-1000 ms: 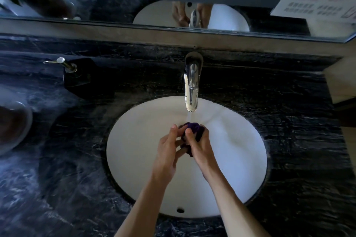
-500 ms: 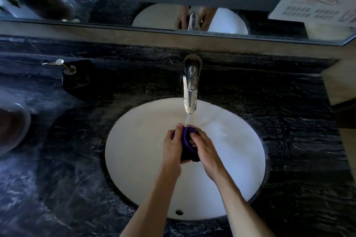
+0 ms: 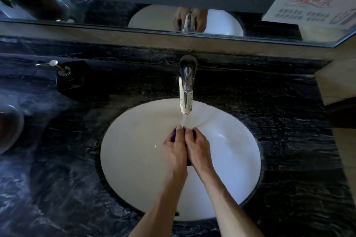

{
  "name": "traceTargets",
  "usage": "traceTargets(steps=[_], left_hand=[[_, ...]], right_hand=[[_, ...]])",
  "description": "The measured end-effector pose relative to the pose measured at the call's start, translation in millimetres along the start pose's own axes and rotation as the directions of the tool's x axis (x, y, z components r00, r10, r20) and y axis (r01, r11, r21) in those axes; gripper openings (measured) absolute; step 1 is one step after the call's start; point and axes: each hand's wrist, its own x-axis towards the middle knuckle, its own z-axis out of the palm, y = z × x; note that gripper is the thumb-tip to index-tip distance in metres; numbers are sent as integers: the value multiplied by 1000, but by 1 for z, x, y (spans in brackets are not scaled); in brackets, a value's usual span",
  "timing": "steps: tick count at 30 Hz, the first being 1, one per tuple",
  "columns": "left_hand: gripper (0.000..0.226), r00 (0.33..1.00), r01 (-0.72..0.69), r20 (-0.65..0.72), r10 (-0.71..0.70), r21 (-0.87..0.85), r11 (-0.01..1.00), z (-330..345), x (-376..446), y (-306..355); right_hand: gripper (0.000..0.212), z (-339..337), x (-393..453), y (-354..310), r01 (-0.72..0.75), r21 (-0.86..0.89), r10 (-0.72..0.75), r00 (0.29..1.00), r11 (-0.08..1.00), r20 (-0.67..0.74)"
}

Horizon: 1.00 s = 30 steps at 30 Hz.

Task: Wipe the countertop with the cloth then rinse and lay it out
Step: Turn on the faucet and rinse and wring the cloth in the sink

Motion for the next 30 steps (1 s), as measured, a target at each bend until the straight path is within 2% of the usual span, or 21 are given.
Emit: traceTargets(steps=[6,9,13,17,18,20,22,24,25,26,27,29,30], left_hand=[[26,988,156,-27,-155,38,987,-1,9,-2],[21,965,260,5,-261,16,965,0,11,4],[20,870,487,141,-473,-85,869,4,17,10],[22,791,594,243,-561,-88,800,5,15,9],[22,795,589,248,-554,-95,803,5,15,8],[21,862,481,220,-456,-70,874,1,18,1],[21,956,247,162,-246,15,969,-7,21,-6],[21,980,49,188,-59,55,997,-17,20,-10],[19,975,6,222,-18,55,998,-23,19,-11],[18,962,4,271,-16,48,999,-28,19,-12],[25,942,43,334,-46,18,999,-34,19,-13],[45,861,232,479,-170,-73,970,-47,24,-11],[53,791,326,569,-225,-80,942,-54,26,-8]], right_hand=[[49,-1,0,1,64,-68,-63,998,996,16],[51,-2,2,0,106,-110,-101,994,988,44],[41,-6,7,2,182,-177,-177,983,967,47],[37,-12,9,4,386,-314,-368,922,867,117],[37,-13,10,6,416,-324,-395,909,850,131],[36,-13,9,6,380,-297,-358,925,876,127],[33,-14,9,7,252,-213,-232,966,944,115],[21,-17,9,6,47,-49,-36,980,998,195],[15,-20,9,7,-78,2,74,958,997,277],[15,-23,10,7,-145,-1,137,931,989,338],[21,-26,11,9,-136,-41,142,919,990,368],[23,-31,15,13,38,-164,21,939,986,344],[23,-33,17,14,123,-187,-51,937,975,346]])
